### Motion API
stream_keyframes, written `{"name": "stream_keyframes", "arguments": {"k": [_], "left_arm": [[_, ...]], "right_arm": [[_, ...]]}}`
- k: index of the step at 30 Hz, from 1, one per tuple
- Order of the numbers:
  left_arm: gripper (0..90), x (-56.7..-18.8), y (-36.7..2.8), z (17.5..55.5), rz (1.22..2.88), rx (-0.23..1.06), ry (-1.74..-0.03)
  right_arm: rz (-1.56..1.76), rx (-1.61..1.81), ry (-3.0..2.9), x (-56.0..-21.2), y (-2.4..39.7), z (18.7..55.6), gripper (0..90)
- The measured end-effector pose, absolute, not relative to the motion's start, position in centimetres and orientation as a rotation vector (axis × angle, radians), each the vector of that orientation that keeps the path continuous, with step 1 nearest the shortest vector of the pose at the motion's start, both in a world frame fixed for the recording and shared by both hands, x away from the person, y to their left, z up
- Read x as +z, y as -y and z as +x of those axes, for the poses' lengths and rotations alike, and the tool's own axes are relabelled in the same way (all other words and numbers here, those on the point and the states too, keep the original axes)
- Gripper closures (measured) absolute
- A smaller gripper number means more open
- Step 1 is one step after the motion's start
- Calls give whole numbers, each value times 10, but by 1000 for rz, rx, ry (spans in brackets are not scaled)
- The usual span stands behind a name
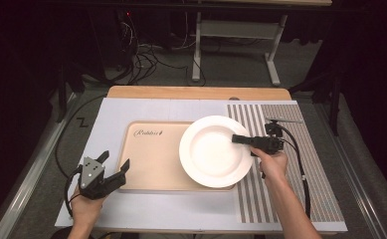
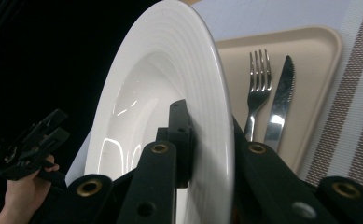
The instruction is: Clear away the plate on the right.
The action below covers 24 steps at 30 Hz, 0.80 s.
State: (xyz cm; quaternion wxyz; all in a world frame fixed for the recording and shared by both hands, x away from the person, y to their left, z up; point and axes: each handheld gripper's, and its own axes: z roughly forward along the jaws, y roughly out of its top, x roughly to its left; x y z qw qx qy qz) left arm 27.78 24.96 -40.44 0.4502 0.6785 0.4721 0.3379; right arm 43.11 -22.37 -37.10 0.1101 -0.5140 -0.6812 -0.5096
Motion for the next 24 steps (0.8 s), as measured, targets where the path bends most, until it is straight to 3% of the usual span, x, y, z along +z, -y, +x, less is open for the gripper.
{"name": "stream_keyframes", "arguments": {"k": [24], "left_arm": [[274, -402, -251, 277, 1650, 828, -1158]], "right_arm": [[-1480, -1438, 2035, -380, 157, 453, 831]]}}
